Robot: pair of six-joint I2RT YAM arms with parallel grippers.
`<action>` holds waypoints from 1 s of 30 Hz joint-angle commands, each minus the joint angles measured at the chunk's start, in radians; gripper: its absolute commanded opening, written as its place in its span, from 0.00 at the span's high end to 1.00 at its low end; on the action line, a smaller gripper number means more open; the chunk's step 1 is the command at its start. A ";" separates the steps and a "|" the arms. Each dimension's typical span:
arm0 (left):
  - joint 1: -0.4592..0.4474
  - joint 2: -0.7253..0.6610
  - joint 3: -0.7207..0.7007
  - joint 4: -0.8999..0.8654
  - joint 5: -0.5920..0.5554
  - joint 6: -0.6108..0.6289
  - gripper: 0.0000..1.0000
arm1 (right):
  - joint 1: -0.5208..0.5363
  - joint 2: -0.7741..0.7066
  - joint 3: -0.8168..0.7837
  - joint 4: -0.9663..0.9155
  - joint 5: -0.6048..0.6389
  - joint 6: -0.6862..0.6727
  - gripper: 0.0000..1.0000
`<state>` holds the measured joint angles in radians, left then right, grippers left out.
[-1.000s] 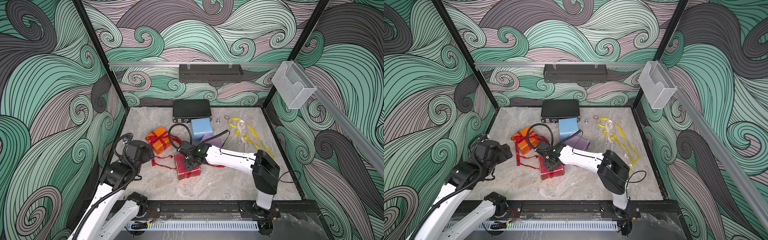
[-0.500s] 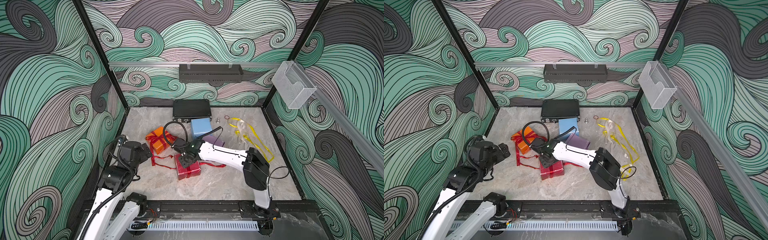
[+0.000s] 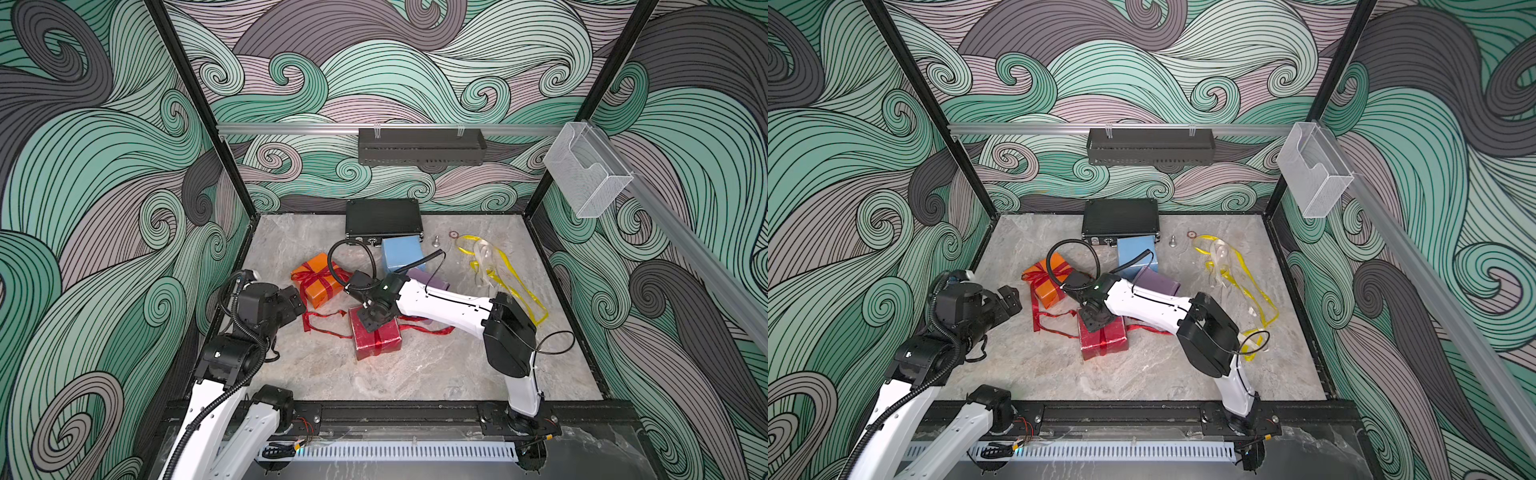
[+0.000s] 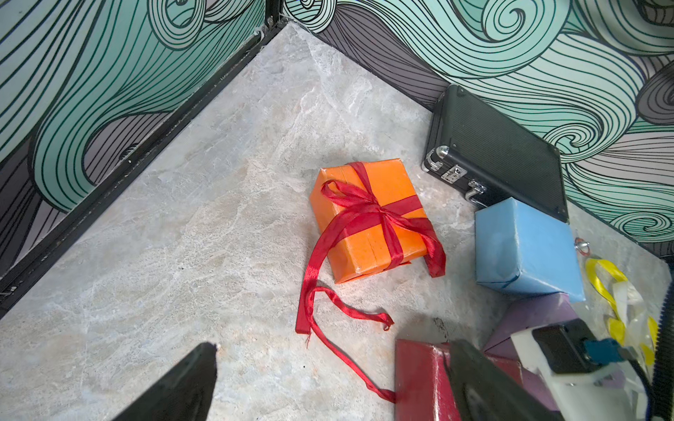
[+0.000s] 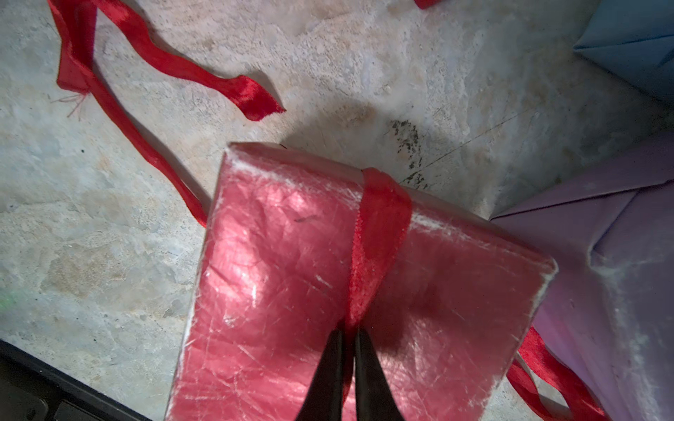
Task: Untie the ribbon bows on the gift boxes
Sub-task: Pull the ribbon from the gift box.
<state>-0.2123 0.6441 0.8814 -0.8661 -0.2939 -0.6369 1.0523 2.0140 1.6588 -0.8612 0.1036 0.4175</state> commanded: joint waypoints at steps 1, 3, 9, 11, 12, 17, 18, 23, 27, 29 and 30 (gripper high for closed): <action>0.007 -0.001 -0.001 0.016 0.017 0.009 0.02 | -0.004 0.024 0.000 -0.033 -0.009 -0.009 0.94; 0.008 -0.002 -0.004 0.019 0.022 0.011 0.02 | -0.005 0.008 -0.005 -0.031 -0.006 -0.009 0.94; 0.008 0.004 -0.015 0.048 0.083 0.026 0.02 | -0.008 -0.073 -0.006 -0.018 -0.035 -0.020 1.00; 0.008 0.003 -0.026 0.083 0.141 0.047 0.01 | -0.015 -0.111 -0.019 0.004 -0.057 -0.020 1.00; 0.008 0.001 -0.036 0.106 0.185 0.059 0.01 | -0.021 -0.129 -0.026 0.016 -0.064 -0.017 1.00; 0.008 0.031 -0.061 0.174 0.352 0.092 0.01 | -0.056 -0.234 -0.077 0.088 -0.125 -0.015 1.00; 0.008 0.044 -0.061 0.179 0.374 0.095 0.01 | -0.064 -0.259 -0.094 0.112 -0.139 -0.016 1.00; 0.008 0.096 -0.055 0.182 0.440 0.098 0.02 | -0.096 -0.382 -0.169 0.213 -0.209 -0.031 1.00; 0.007 0.107 -0.061 0.194 0.474 0.100 0.02 | -0.112 -0.479 -0.204 0.275 -0.228 -0.036 1.00; 0.007 0.112 -0.062 0.197 0.485 0.100 0.02 | -0.116 -0.521 -0.206 0.295 -0.231 -0.044 1.00; 0.006 0.114 -0.063 0.198 0.488 0.100 0.01 | -0.117 -0.538 -0.205 0.301 -0.228 -0.045 1.00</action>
<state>-0.2108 0.7559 0.8127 -0.6918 0.1497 -0.5503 0.9409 1.5349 1.4509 -0.6369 -0.1017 0.3927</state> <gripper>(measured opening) 0.984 0.047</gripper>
